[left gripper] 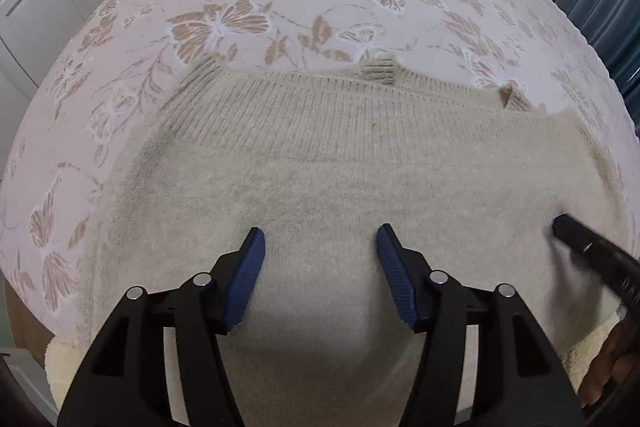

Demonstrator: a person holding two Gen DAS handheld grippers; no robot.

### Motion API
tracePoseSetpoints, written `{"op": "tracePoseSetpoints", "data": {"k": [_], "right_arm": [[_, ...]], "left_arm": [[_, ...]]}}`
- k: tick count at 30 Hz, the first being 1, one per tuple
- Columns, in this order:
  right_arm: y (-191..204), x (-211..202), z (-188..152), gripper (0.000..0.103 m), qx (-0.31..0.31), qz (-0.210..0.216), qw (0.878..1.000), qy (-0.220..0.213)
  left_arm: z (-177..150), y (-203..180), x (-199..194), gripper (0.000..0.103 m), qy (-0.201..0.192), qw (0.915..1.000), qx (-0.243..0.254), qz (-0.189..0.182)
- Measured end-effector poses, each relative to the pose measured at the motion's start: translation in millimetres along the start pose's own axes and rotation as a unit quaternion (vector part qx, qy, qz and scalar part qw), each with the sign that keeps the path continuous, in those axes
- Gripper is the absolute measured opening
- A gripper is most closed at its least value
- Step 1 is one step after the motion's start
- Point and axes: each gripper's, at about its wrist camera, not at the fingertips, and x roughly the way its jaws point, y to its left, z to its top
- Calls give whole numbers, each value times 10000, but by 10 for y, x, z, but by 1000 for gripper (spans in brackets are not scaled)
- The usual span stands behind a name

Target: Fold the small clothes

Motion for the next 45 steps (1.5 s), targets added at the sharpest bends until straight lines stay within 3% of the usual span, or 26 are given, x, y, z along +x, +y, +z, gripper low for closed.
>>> {"op": "tracePoseSetpoints", "data": {"k": [1,3,7,9,11,15,18,21,24,25,28,31,32,33,35,39,42,43,44,45], "right_arm": [[-196,-99,0,15,161,-159,9997,-79],[-615,-258,-63,5,525,-559,9969,-170],[-1193,-535,-258,0,1307,-621,9890,-302],[-1178,-610,-300,3,1309,-699,9884,-334],[-995,-675,-310,14,1079,-720,9907,-415],[-743,-512,-350,13,521,-958,9937,-247],[-842,-423,-440,6,747,-993,9920,-211],[-743,-634,-446,13,767,-979,9912,-457],[-747,-659,-471,13,509,-1290,9895,-409],[-823,-614,-501,8,543,-1373,9885,-341],[-1052,-644,-579,3,1018,-1030,9888,-371],[-991,-802,-535,17,1141,-929,9878,-520],[-946,-849,-503,30,1065,-944,9881,-590],[-902,-891,-458,51,965,-963,9884,-673],[-839,-931,-339,67,791,-1002,9882,-843],[-749,-740,37,67,400,-1126,9899,-768],[-753,-467,265,67,281,-1357,9886,-590],[-781,-372,305,67,327,-1360,9890,-487],[-813,-280,336,50,395,-1247,9908,-345],[-823,-237,337,5,479,-1103,9924,-249]], "left_arm": [[-20,32,-13,64,18,10000,-27,-1],[-74,66,-40,64,31,10000,-86,-24],[-167,55,-80,68,-5,10000,-26,66],[-210,35,-88,72,-9,9999,-13,138],[-241,12,-107,72,-17,9998,-2,198],[-277,1,-152,74,4,9997,-12,238],[-320,0,-182,78,16,9996,-33,265],[-381,2,-216,79,11,9996,3,291],[-437,35,-228,82,11,9996,-44,266],[-455,54,-231,83,13,9996,-70,257],[-503,160,-260,83,23,9997,-187,178],[-556,370,-309,85,12,9992,-360,192],[-573,467,-329,85,15,9987,-485,173],[-584,561,-361,85,-12,9979,-636,116],[-567,748,-434,86,-132,9954,-945,-8],[-343,954,-449,86,-286,9920,-1225,63],[-129,960,-299,86,-345,9932,-1096,192],[-74,953,-212,85,-210,9937,-1062,298],[-40,944,-147,77,-130,9938,-1053,332],[-22,942,-103,60,-63,9943,-1011,322]]}}
